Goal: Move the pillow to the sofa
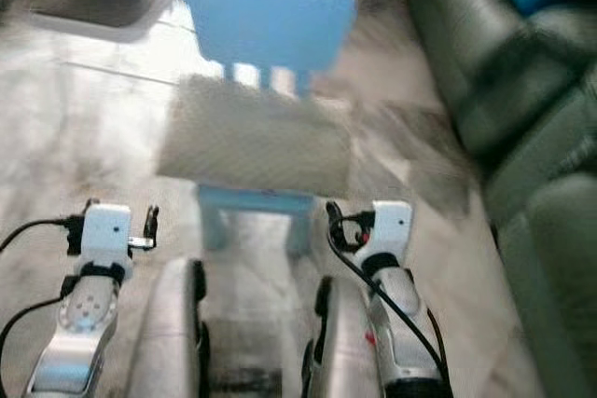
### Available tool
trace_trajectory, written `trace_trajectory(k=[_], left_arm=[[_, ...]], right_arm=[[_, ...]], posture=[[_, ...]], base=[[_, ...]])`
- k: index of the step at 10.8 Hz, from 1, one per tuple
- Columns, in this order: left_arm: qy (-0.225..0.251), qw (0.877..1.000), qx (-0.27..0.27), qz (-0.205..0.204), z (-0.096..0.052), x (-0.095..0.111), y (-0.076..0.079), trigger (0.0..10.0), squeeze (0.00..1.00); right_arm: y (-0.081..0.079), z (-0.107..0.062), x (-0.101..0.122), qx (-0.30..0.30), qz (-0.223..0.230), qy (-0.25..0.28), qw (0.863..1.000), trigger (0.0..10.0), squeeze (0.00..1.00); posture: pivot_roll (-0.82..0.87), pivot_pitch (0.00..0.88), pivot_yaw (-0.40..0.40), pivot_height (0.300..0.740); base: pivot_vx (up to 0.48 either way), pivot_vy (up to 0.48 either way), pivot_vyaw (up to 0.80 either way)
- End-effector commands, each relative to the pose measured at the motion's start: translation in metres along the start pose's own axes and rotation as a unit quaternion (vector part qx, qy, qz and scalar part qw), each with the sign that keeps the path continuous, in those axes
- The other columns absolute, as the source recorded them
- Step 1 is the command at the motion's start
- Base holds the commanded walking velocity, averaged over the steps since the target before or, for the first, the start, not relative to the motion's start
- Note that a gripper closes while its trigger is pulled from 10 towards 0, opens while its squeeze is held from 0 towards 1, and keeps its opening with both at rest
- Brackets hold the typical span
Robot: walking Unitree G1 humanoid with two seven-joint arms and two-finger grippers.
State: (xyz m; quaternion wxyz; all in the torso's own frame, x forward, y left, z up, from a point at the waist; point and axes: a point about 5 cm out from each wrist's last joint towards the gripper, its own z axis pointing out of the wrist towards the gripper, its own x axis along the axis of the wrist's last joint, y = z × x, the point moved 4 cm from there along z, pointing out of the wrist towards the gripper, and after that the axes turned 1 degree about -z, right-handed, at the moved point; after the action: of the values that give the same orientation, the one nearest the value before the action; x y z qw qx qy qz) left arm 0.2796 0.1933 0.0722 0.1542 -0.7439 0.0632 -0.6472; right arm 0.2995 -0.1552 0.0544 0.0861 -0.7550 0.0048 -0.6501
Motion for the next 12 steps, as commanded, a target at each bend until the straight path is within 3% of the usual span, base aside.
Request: trace_trajectory(k=[1, 5, 12], left_arm=[[0.0, 1.0, -0.004, 0.001, -0.0013, 0.002, 0.0007, 10.0, 0.0], [0.008, 1.0, -0.004, -0.004, 0.0019, 0.0081, 0.0008, 10.0, 0.0], [0.006, 1.0, -0.001, -0.015, 0.0038, 0.0081, 0.005, 10.0, 0.0]], right_arm=[[0.0034, -0.002, 0.0009, -0.004, 0.003, -0.001, 1.0, 10.0, 0.0], [0.0022, 0.0011, 0.0033, 0.001, 0.003, -0.001, 1.0, 10.0, 0.0], [-0.0011, 0.0037, 0.0054, 0.018, -0.011, -0.001, 1.0, 10.0, 0.0]], posture=[[0.04, 0.21, -0.057, 0.54], [0.04, 0.216, -0.056, 0.54], [0.03, 0.212, -0.066, 0.54]], base=[[0.0, 0.0, 0.0], [0.213, 0.0, 0.0], [0.397, 0.0, 0.07]])
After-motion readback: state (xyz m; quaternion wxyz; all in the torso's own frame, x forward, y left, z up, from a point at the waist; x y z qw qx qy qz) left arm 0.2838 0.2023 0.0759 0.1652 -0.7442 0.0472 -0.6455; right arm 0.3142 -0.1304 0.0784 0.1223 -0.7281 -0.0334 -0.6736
